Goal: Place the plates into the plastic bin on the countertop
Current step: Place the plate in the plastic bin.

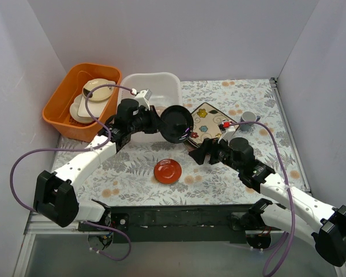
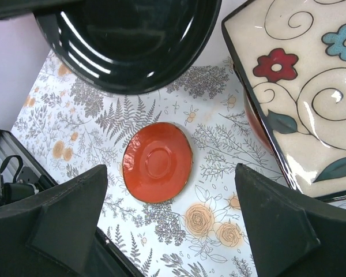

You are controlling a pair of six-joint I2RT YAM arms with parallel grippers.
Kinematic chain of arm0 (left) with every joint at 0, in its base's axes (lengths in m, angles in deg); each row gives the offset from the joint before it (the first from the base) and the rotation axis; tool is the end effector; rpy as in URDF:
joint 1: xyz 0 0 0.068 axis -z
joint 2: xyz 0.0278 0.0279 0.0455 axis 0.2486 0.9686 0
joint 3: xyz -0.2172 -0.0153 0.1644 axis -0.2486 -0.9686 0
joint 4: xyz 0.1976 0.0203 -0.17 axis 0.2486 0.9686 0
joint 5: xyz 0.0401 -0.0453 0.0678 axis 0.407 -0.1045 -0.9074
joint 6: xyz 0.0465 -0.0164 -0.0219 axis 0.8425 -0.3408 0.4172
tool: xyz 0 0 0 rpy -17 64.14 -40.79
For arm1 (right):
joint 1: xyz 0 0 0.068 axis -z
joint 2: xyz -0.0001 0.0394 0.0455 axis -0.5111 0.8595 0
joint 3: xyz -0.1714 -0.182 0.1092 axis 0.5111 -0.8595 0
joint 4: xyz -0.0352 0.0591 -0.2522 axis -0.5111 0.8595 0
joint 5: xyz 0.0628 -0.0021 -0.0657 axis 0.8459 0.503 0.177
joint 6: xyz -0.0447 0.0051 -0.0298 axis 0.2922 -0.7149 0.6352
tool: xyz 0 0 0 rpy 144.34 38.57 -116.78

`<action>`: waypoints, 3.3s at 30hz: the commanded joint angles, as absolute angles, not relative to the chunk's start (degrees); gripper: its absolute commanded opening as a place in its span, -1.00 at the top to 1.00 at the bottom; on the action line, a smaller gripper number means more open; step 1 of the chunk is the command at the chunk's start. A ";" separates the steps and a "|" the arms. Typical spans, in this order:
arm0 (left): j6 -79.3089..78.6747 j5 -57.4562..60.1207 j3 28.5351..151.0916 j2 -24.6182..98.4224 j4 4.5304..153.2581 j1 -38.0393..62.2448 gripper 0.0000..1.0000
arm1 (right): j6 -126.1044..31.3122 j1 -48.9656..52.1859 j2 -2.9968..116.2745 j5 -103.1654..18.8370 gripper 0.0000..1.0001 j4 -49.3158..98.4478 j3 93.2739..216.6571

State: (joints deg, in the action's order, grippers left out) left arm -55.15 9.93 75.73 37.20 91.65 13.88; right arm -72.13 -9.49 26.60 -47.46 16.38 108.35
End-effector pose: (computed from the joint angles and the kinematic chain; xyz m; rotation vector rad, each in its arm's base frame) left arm 0.2608 -0.1520 0.3012 -0.5614 2.2504 -1.2475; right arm 0.1592 0.1366 0.2551 -0.1758 1.9143 0.9053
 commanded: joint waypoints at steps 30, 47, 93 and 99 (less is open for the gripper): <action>-61.07 8.72 92.35 49.03 87.06 1.51 1.00 | -70.38 -8.55 31.54 -43.56 -0.96 12.81 109.48; -60.98 6.08 96.83 55.62 89.79 -0.86 1.00 | -69.94 -7.85 32.78 -41.63 -0.96 12.54 109.57; -59.05 3.18 102.37 71.89 99.89 -1.13 1.00 | -68.44 -7.76 40.59 -32.93 -0.93 12.64 109.83; -58.87 0.89 103.25 72.33 101.56 -1.04 1.00 | -68.97 -7.76 41.65 -31.61 -0.92 11.76 109.39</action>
State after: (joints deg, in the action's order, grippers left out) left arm -59.52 2.83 100.34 73.61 100.55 -0.79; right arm -69.60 -7.90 41.56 -33.16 14.67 108.04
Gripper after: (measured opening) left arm 0.085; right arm 0.961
